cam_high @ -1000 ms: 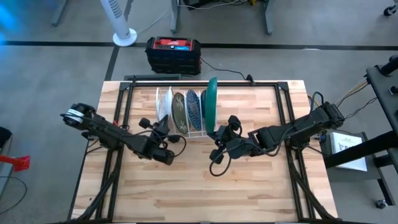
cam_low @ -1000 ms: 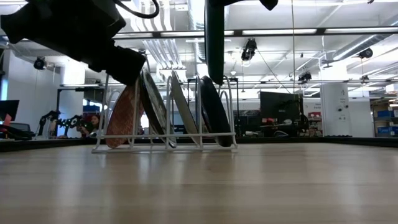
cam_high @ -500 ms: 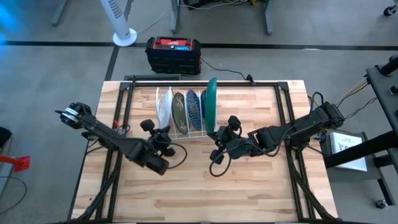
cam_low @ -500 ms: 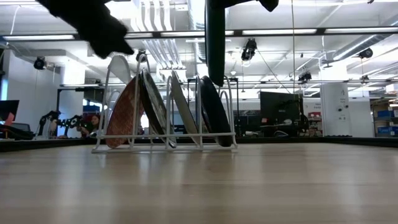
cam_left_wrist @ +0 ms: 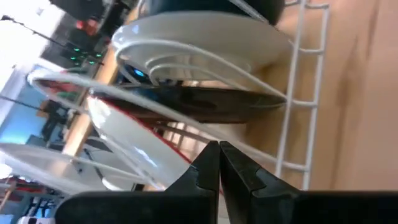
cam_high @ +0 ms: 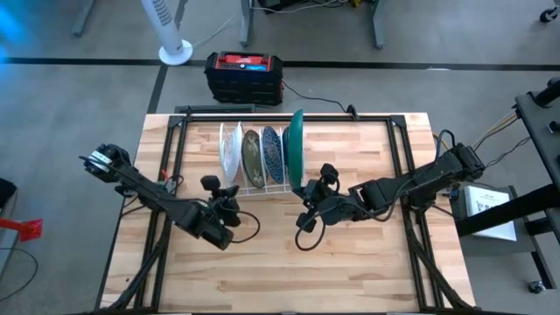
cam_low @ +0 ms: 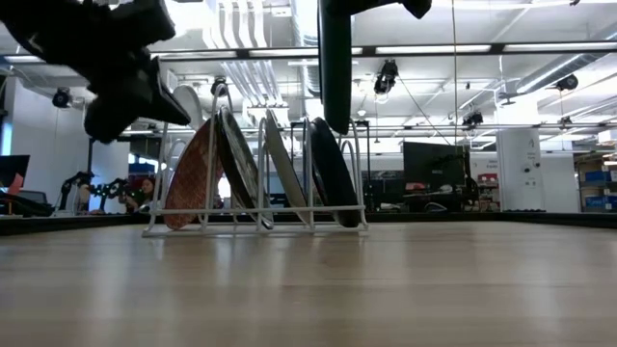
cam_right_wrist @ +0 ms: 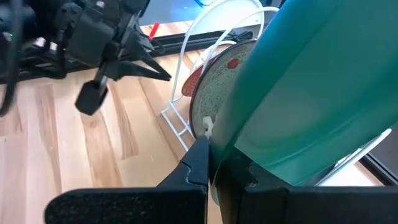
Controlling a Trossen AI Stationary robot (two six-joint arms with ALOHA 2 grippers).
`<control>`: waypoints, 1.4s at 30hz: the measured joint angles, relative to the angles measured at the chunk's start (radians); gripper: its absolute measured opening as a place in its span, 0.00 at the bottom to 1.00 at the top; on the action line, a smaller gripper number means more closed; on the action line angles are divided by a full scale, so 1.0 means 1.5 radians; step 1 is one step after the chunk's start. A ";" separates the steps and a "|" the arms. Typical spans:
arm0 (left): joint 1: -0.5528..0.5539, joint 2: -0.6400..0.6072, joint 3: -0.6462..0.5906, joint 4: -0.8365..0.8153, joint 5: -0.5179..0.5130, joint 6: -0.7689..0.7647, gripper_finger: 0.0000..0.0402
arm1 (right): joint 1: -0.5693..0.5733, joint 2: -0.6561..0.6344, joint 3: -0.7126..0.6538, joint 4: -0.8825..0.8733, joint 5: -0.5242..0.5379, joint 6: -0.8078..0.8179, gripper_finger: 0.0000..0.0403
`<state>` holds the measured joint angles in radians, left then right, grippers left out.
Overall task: Sort dishes
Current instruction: Remove the dark green plate from the dish rack
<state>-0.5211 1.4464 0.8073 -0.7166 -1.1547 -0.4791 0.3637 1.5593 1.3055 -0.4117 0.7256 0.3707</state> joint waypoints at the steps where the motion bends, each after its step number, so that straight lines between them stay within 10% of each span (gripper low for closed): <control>1: 0.002 0.000 -0.015 0.027 -0.008 0.000 0.00 | 0.001 0.000 0.000 0.000 0.000 -0.001 0.00; 10: 0.064 0.016 -0.094 0.205 -0.087 -0.032 0.00 | 0.004 0.000 0.000 0.000 0.000 -0.004 0.00; 42: 0.180 0.015 -0.080 0.199 -0.170 -0.130 0.00 | 0.008 0.000 -0.004 -0.003 0.000 0.009 0.00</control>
<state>-0.2509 1.4693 0.6868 -0.4182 -1.4097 -0.6735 0.3756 1.5593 1.2987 -0.4156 0.7254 0.3844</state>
